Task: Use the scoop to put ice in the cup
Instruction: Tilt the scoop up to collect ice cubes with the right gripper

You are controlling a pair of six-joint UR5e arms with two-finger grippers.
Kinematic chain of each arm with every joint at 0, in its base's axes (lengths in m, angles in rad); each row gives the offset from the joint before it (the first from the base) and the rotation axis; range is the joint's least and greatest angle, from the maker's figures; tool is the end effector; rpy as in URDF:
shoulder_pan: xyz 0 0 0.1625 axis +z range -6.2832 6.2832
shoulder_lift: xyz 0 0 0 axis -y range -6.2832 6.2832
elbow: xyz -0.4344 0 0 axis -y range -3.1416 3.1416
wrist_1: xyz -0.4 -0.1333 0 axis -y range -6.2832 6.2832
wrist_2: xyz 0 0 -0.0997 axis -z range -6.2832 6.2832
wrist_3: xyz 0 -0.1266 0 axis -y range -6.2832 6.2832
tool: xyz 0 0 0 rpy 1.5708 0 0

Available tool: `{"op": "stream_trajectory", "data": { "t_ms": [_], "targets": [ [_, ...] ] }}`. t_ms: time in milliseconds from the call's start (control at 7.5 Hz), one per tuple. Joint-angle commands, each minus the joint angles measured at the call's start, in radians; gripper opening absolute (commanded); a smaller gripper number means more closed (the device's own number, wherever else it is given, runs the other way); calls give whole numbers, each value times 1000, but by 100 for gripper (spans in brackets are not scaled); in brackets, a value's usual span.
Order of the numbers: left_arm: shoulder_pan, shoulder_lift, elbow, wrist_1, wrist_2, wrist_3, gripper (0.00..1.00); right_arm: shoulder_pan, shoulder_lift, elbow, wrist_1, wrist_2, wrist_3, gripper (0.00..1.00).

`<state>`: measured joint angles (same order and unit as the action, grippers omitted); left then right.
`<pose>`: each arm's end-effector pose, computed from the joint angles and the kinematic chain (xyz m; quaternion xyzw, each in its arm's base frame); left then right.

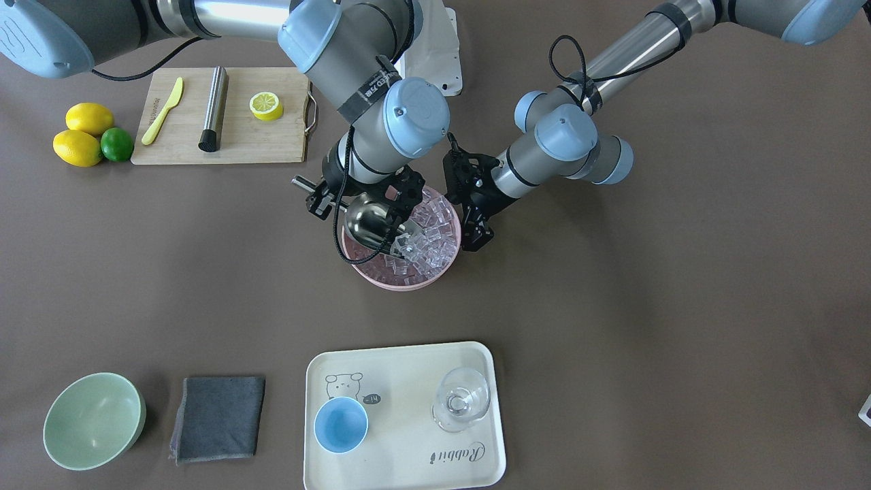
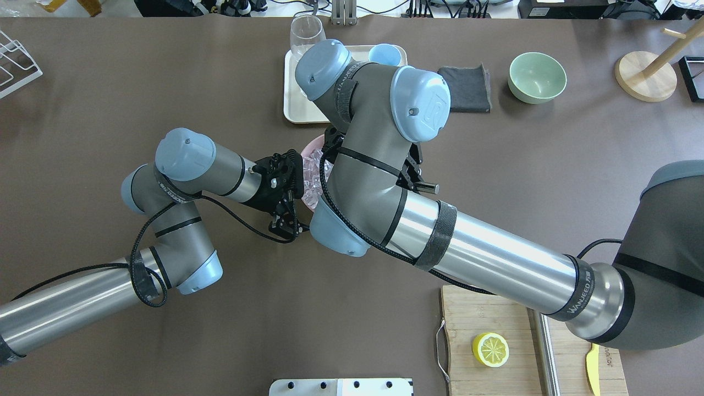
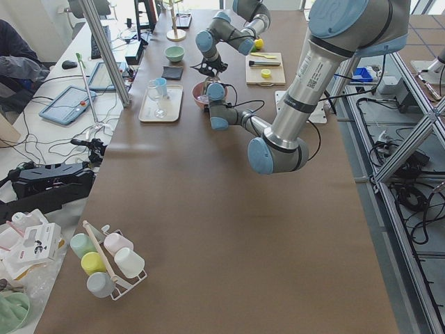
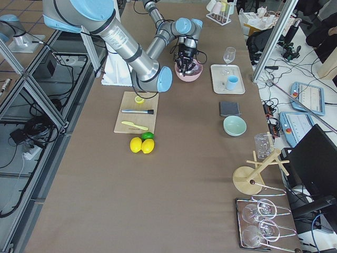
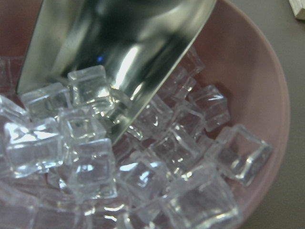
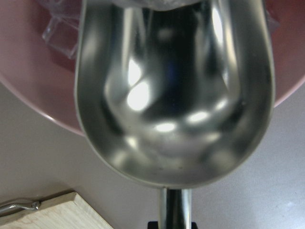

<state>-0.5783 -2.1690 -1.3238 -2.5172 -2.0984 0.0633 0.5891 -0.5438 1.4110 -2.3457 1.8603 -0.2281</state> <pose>0.5921 -0.4695 0.3174 0.4284 0.4471 0.5236 0.5852 -0.5621 -0.4925 0.1939 -0.0106 -0.1508 -0.5676 0.8093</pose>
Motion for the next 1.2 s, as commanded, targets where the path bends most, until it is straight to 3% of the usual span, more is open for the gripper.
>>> {"op": "stream_trajectory", "data": {
  "t_ms": [0,533,1067],
  "targets": [
    [0,0,0,0,1,19,98,1,-24,22,62,20,53,0],
    [-6,1,5,15,3,35,98,1,-102,164,71,20,96,0],
    [-57,-3,31,60,-29,169,98,11,-180,272,152,20,139,0]
  ]
}}
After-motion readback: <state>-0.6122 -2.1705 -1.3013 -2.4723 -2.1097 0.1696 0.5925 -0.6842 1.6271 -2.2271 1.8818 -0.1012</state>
